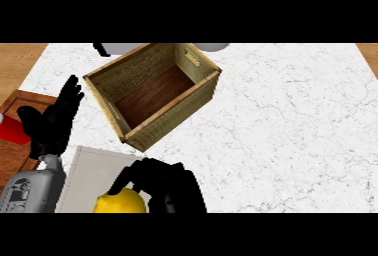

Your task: Pick the lemon from the placemat and place it in the basket

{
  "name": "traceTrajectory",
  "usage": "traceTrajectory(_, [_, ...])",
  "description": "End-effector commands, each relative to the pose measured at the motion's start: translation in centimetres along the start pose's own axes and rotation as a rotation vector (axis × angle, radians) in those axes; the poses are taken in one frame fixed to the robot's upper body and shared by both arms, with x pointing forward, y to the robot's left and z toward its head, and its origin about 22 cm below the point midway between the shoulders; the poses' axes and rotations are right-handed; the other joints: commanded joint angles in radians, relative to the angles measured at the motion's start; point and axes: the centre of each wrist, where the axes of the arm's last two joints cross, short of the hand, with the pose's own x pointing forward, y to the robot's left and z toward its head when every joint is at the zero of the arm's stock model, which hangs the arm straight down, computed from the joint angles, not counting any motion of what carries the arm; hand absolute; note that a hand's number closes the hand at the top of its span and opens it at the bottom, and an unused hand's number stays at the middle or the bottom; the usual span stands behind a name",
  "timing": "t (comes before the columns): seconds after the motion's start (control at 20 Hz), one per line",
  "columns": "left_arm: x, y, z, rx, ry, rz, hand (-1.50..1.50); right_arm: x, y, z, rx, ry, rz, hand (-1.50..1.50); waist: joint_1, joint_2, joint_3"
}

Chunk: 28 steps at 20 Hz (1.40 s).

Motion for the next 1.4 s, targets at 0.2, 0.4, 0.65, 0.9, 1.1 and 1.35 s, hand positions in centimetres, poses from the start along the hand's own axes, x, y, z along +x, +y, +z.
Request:
traceTrajectory(0.2, [0.1,-0.4,-0.3,-0.022,-0.008,0.006,0.0,6.4,-2.1,-7.8,-0.154,0.09,0.019,1.5,0.014,0.004,-0.001])
traceTrajectory(0.4, [0.2,-0.9,-0.7,-0.017,0.005,-0.005,0.0,9.1,-1.4,-11.2,-0.187,0.103,0.13,1.5,0.022,0.006,-0.001])
traceTrajectory(0.65, [-0.5,-1.9,-0.1,-0.018,-0.01,0.005,0.0,9.9,0.1,-14.4,-0.179,0.166,0.209,1.5,0.031,0.014,0.001])
traceTrajectory(0.9, [0.4,-0.3,-0.8,-0.03,-0.027,-0.01,0.0,9.6,0.9,-17.1,-0.185,0.218,0.293,1.5,0.028,0.018,0.001])
traceTrajectory(1.1, [-1.3,-1.0,1.0,-0.01,-0.01,0.008,0.0,7.5,0.5,-19.3,-0.186,0.293,0.315,1.5,0.019,0.017,0.002])
traceTrajectory(1.35, [1.3,0.2,0.8,-0.019,-0.02,0.016,0.0,5.7,0.1,-21.2,-0.192,0.313,0.302,1.5,0.021,0.017,0.003])
